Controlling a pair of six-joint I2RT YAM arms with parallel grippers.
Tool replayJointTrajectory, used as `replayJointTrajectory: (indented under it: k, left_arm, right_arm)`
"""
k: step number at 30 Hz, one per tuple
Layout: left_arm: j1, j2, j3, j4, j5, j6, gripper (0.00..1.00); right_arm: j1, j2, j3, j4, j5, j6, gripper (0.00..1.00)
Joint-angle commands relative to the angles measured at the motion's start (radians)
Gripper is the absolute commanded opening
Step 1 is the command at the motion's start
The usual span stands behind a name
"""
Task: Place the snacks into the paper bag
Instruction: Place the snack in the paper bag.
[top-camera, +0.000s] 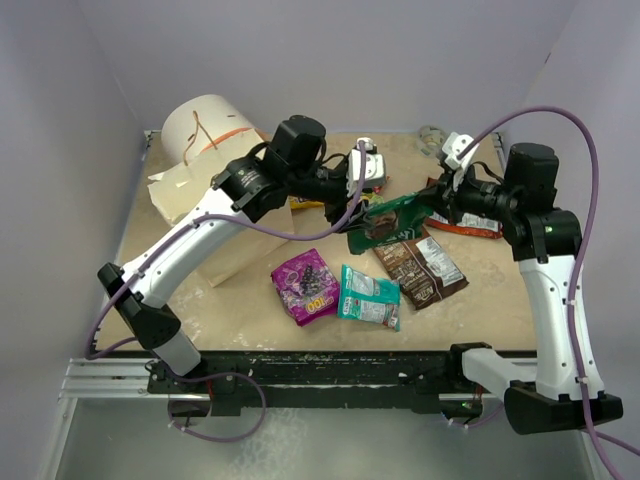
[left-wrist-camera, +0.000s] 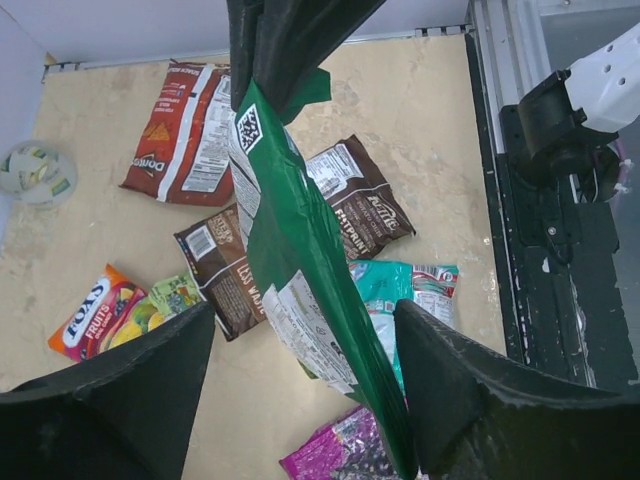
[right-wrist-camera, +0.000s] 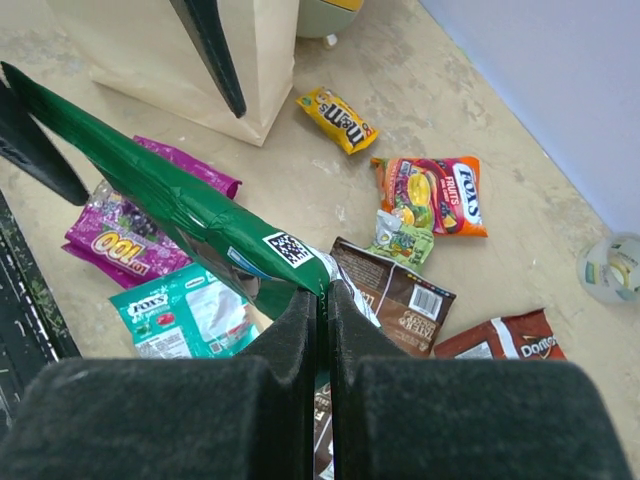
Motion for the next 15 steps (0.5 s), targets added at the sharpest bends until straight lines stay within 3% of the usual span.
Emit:
replayJointTrajectory:
  k: [1, 6, 13, 15]
  left_arm:
    - [-0.004, 0.012, -0.024, 0.090, 0.024, -0.102, 0.70]
    - [-0.004, 0.021, -0.048, 0.098, 0.049, -0.122, 0.49]
    - [-0.003, -0.010, -0.073, 0.103, 0.053, -0.108, 0.10]
    - [-0.003, -0.027, -0.080, 0.101, 0.045, -0.097, 0.00]
  right_arm:
    - [0.010, -0.041, -0.020, 0.094, -0.062, 0.055, 0.00]
    - [0.012, -0.057, -0.043, 0.118, -0.070, 0.076, 0.00]
    - [0.011, -0.077, -0.079, 0.133, -0.053, 0.079, 0.00]
    - [0.011, -0.083, -0.087, 0.133, -0.045, 0.079, 0.05]
